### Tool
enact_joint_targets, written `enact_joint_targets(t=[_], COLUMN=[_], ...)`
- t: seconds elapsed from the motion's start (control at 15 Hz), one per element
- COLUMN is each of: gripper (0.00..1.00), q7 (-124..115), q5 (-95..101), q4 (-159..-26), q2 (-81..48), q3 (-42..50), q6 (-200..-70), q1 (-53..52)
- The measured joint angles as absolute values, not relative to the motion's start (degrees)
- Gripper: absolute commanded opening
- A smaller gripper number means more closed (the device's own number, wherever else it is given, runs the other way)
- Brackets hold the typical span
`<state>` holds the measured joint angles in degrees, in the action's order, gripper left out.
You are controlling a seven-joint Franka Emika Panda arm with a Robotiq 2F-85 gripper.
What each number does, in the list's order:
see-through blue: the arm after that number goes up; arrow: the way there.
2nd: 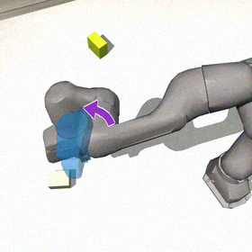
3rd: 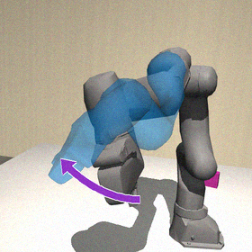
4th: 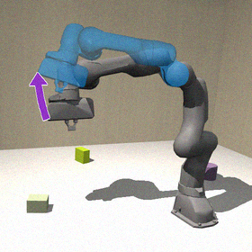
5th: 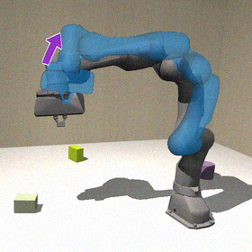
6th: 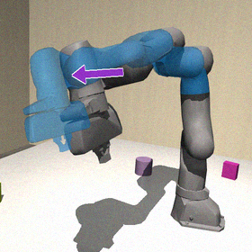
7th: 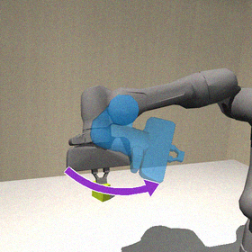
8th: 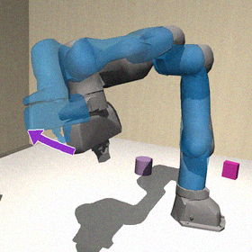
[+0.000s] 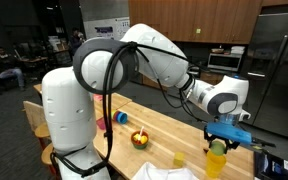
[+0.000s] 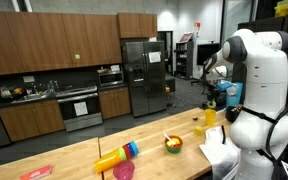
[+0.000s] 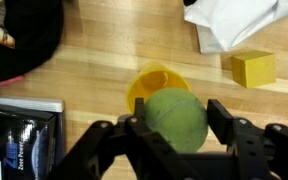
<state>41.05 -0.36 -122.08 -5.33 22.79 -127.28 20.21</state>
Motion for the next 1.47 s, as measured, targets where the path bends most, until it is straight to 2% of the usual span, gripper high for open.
enact_joint_targets(t=[0.93, 1.0, 1.07, 1.33, 1.47], gripper=[0.38, 0.88, 0.63, 0.87, 0.88], q7=[43.32, 43.35, 43.36, 43.35, 43.35], q5=[1.16, 1.25, 1.32, 1.90, 1.93], q4=[-122.23, -122.23, -122.23, -122.22, -122.22], q2=[-10.60, -10.65, -10.69, -10.86, -10.86], q3=[20.42, 20.39, 20.34, 20.29, 20.29], q6=[-133.71, -133.77, -133.78, -133.63, -133.62], q1=[21.18, 21.22, 21.27, 21.41, 21.41])
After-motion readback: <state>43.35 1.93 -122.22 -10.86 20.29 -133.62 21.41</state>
